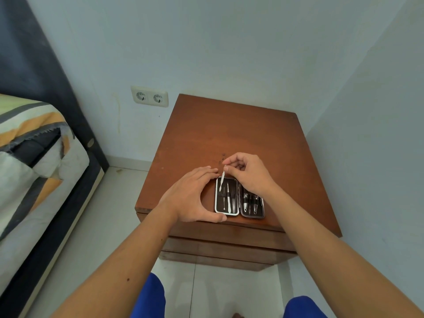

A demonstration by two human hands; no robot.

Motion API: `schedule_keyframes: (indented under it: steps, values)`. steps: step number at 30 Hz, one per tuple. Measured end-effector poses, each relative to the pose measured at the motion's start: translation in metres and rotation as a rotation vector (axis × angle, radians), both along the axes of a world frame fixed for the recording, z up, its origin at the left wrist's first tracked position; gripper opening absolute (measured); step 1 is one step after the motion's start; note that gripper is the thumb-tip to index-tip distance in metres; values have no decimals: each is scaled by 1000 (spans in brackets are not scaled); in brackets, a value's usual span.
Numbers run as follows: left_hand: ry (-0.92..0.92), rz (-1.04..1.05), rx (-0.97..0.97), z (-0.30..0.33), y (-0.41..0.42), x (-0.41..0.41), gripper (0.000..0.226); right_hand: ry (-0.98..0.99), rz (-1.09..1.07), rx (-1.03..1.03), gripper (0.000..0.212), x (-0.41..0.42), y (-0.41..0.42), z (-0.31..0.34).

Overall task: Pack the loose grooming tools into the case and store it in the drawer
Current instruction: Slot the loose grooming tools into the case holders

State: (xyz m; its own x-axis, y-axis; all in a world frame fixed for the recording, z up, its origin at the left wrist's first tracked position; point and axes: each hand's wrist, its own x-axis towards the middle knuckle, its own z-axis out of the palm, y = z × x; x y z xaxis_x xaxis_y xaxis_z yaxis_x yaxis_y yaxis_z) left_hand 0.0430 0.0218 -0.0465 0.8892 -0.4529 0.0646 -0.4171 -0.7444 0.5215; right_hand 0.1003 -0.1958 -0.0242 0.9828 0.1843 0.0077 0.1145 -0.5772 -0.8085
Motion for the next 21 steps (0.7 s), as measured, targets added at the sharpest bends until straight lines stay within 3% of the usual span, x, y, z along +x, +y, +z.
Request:
schedule_keyframes:
  steps: [9,18,21]
  values:
    - [-13,-1,-7,-3,-1,1,121,-52,94,-121,9,-10,5,-3]
    - [11,0,6,-4,0,2,125,-173,230,-333,51,-37,-6,-9]
    - [10,3,10,-3,0,1,123,-200,226,-342,53,-42,-7,-11]
